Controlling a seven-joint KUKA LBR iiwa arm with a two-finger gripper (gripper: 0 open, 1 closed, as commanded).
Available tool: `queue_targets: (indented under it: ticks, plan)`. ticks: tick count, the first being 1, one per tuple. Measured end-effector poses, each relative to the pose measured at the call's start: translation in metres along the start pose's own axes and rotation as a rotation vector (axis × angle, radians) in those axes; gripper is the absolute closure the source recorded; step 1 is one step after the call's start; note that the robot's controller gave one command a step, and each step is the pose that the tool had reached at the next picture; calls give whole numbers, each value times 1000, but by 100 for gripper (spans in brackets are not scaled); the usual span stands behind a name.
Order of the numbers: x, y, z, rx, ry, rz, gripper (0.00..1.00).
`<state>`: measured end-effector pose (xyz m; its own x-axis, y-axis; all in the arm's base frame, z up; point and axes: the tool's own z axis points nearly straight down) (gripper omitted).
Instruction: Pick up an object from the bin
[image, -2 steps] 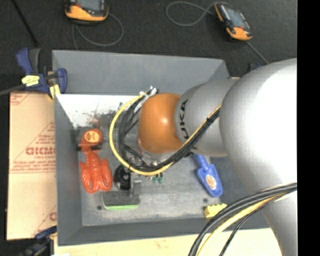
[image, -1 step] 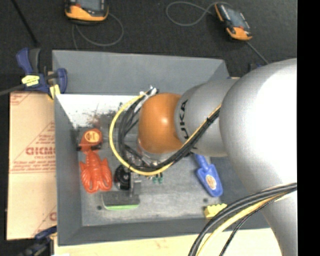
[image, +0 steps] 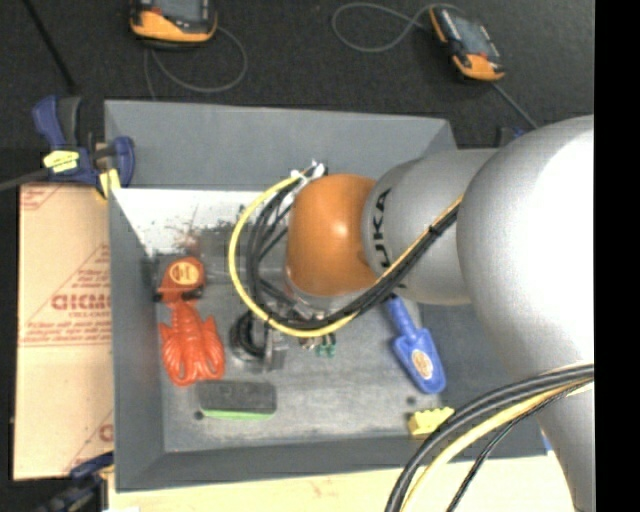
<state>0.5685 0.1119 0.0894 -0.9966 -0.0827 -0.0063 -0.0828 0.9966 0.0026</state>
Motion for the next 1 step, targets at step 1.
queue_targets:
  ticks: [1]
  plan:
    - [-19,-12,-8,3,3,-3,100]
